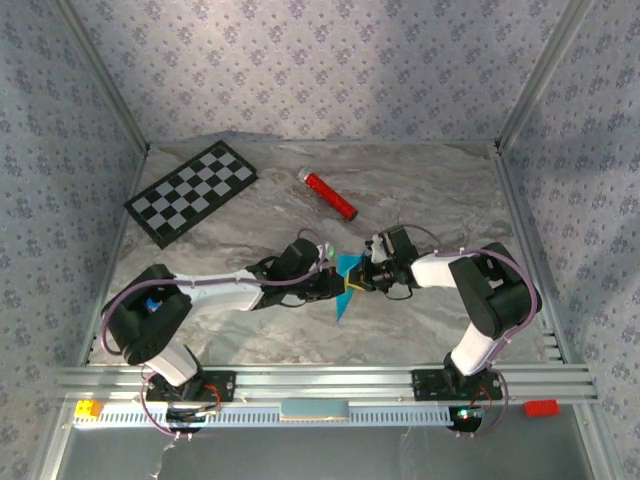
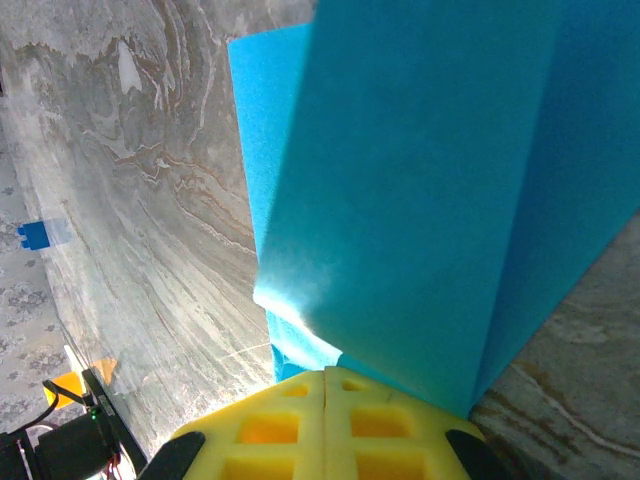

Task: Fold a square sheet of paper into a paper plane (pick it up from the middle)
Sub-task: Fold the wing for the fifth time at the center of the table.

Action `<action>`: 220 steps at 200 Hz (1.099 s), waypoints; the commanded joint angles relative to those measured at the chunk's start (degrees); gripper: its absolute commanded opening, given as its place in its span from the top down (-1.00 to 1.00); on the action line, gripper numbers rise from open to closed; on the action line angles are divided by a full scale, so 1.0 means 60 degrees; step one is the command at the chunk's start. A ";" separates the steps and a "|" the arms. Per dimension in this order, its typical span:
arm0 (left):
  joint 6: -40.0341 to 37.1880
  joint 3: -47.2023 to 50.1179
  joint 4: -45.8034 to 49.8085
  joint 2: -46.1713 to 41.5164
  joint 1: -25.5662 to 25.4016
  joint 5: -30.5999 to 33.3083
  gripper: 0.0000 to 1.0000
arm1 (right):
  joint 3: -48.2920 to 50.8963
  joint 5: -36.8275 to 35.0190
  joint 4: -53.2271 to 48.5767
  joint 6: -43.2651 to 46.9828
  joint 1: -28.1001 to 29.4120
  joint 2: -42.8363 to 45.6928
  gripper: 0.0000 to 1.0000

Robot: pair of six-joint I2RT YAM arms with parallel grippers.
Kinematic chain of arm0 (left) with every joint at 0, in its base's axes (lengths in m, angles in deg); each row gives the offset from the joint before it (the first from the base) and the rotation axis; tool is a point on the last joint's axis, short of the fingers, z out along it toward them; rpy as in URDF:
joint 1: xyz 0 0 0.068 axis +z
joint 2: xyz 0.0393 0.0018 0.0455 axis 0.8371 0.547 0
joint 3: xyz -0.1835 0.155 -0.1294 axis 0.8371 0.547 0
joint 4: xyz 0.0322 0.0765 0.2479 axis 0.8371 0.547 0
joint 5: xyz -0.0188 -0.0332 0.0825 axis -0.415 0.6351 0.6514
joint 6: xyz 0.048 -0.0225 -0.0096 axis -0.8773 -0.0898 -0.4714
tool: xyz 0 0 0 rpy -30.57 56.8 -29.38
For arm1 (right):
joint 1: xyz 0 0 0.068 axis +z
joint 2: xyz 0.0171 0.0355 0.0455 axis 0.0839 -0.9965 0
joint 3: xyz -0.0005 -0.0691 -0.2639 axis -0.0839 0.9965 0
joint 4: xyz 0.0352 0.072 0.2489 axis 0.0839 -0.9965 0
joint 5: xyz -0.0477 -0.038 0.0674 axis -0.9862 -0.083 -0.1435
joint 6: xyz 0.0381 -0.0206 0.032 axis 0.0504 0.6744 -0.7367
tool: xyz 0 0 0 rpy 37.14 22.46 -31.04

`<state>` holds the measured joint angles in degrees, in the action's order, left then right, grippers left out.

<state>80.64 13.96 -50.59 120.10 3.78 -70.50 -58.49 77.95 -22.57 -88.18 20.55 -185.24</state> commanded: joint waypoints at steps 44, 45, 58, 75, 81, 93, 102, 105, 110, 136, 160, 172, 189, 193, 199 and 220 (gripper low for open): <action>0.0077 -0.0606 -0.0009 0.0925 -0.0267 -0.0365 1.00 | 0.0189 -0.1070 -0.0836 -0.0006 -0.0009 -0.0440 1.00; 0.0077 -0.0607 -0.0006 0.0941 -0.0268 -0.0364 1.00 | 0.0187 -0.1064 -0.0838 -0.0006 -0.0009 -0.0439 1.00; 0.0105 -0.0635 0.0002 0.1083 -0.0312 -0.0363 1.00 | 0.0188 -0.1073 -0.0852 -0.0019 -0.0016 -0.0439 1.00; 0.0165 -0.0633 -0.0105 0.1218 -0.0327 -0.0370 1.00 | 0.0204 -0.1086 -0.0844 -0.0020 -0.0009 -0.0450 1.00; 0.0165 -0.0642 -0.0132 0.1269 -0.0320 -0.0388 1.00 | 0.0220 -0.1095 -0.0857 -0.0026 -0.0011 -0.0439 1.00; 0.0137 -0.0699 -0.0134 0.1348 -0.0343 -0.0385 1.00 | 0.0230 -0.1116 -0.0846 -0.0035 -0.0009 -0.0425 1.00; 0.0107 -0.0726 -0.0094 0.1394 -0.0340 -0.0342 1.00 | 0.0244 -0.1116 -0.0840 -0.0036 -0.0009 -0.0428 1.00; 0.0094 -0.0727 -0.0087 0.1427 -0.0341 -0.0327 1.00 | 0.0251 -0.1113 -0.0835 -0.0042 -0.0009 -0.0426 1.00; 0.0067 -0.0764 -0.0054 0.1472 -0.0342 -0.0312 1.00 | 0.0246 -0.1115 -0.0830 -0.0036 -0.0020 -0.0424 1.00; 0.0020 -0.0825 0.0025 0.1720 -0.0342 -0.0264 1.00 | 0.0245 -0.1111 -0.0842 -0.0027 -0.0011 -0.0446 1.00; 0.0044 -0.0755 0.0118 0.1865 -0.0371 -0.0219 1.00 | 0.0253 -0.1112 -0.0861 -0.0018 -0.0009 -0.0459 1.00; 0.0021 -0.0678 0.0302 0.1878 -0.0413 -0.0112 1.00 | 0.0244 -0.1124 -0.0857 -0.0009 -0.0009 -0.0447 1.00; 0.0023 -0.0526 0.0395 0.1854 -0.0472 -0.0027 1.00 | 0.0244 -0.1124 -0.0885 0.0006 -0.0009 -0.0455 1.00; 0.0033 -0.0460 0.0411 0.1864 -0.0481 -0.0013 1.00 | 0.0247 -0.1140 -0.0897 0.0003 -0.0009 -0.0444 1.00; 0.0048 -0.0405 0.0419 0.1865 -0.0502 0.0003 1.00 | 0.0244 -0.1142 -0.0890 0.0002 -0.0010 -0.0439 1.00; 0.0048 -0.0189 0.0480 0.1865 -0.0603 0.0047 1.00 | 0.0244 -0.1159 -0.0897 0.0008 -0.0031 -0.0461 1.00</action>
<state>81.05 11.10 -49.65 130.92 1.07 -71.05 -58.46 77.93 -22.57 -88.20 20.55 -185.24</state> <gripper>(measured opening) 0.046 0.052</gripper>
